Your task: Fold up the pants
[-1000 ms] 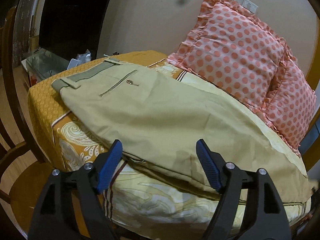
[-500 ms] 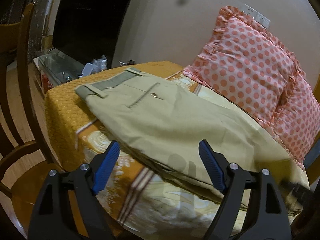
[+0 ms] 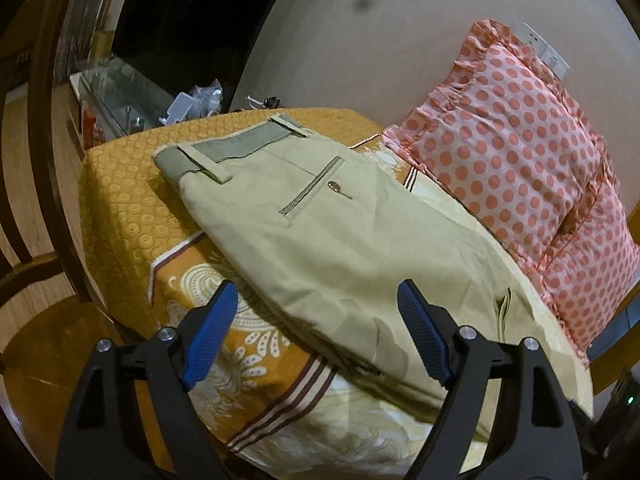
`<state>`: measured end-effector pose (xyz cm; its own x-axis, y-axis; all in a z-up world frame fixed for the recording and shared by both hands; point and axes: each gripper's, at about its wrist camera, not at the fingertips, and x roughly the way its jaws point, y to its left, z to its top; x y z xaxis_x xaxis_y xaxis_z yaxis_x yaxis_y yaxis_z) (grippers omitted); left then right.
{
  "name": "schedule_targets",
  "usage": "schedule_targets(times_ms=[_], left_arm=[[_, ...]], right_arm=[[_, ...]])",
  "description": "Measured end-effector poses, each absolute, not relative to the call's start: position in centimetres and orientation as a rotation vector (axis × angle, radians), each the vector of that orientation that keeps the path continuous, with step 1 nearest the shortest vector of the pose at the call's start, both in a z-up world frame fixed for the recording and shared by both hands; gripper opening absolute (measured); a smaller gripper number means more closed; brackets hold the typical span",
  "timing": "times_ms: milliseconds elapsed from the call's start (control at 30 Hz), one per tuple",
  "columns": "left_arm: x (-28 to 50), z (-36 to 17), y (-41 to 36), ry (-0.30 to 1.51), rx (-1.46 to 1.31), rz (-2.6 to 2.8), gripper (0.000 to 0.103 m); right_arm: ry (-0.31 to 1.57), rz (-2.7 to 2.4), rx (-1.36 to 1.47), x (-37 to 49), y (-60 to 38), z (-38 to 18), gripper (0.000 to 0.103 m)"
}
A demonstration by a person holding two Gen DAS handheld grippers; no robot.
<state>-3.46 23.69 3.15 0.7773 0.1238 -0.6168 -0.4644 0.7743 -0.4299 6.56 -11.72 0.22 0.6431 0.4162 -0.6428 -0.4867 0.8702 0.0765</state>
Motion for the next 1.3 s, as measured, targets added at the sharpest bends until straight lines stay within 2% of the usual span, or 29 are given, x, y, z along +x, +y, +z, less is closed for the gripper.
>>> schedule_targets(times_ms=[267, 333, 367, 433, 467, 567, 667, 767, 900, 967, 1067, 1200, 1300], left_arm=[[-1.4, 3.2, 25.7, 0.63, -0.779, 0.299, 0.081], [-1.9, 2.8, 27.1, 0.588, -0.923, 0.279, 0.076], [-2.1, 2.5, 27.6, 0.572, -0.975, 0.277, 0.067], [-2.1, 1.7, 28.4, 0.559, -1.052, 0.296, 0.035], [-1.8, 1.7, 28.3, 0.573, -1.023, 0.311, 0.013], [0.1, 3.5, 26.4, 0.627, -0.771, 0.373, 0.01], [1.8, 7.8, 22.3, 0.576, -0.51, 0.37, 0.009], [3.7, 12.6, 16.1, 0.508, -0.283, 0.252, 0.008], [4.0, 16.7, 2.3, 0.42, 0.052, -0.118, 0.008], [2.9, 15.9, -3.4, 0.432, 0.162, -0.306, 0.008], [1.0, 11.1, -11.0, 0.532, 0.349, -0.559, 0.008], [0.7, 5.0, -13.4, 0.693, 0.434, -0.637, 0.01], [0.3, 5.1, -11.8, 0.709, 0.358, -0.672, 0.019]], right_arm=[[0.698, 0.551, -0.042, 6.4, -11.7, -1.0, 0.073], [0.692, 0.563, -0.02, 6.2, -11.9, -1.0, 0.073], [0.689, 0.575, 0.002, 6.2, -12.3, -0.9, 0.073], [0.684, 0.588, 0.045, 6.2, -13.0, -0.7, 0.073], [0.68, 0.592, 0.073, 6.1, -13.7, -0.6, 0.073], [0.661, 0.594, 0.108, 5.9, -15.2, -0.1, 0.074], [0.621, 0.584, 0.145, 5.2, -17.5, 0.9, 0.075], [0.563, 0.55, 0.2, 4.6, -20.6, 2.2, 0.076], [0.474, 0.436, 0.295, 3.7, -26.0, 3.6, 0.076], [0.438, 0.377, 0.365, 3.2, -28.9, 3.9, 0.076], [0.426, 0.319, 0.471, 3.1, -32.9, 3.7, 0.076], [0.462, 0.313, 0.595, 3.6, -36.1, 2.7, 0.076], [0.518, 0.368, 0.686, 5.2, -36.9, 1.7, 0.079]])
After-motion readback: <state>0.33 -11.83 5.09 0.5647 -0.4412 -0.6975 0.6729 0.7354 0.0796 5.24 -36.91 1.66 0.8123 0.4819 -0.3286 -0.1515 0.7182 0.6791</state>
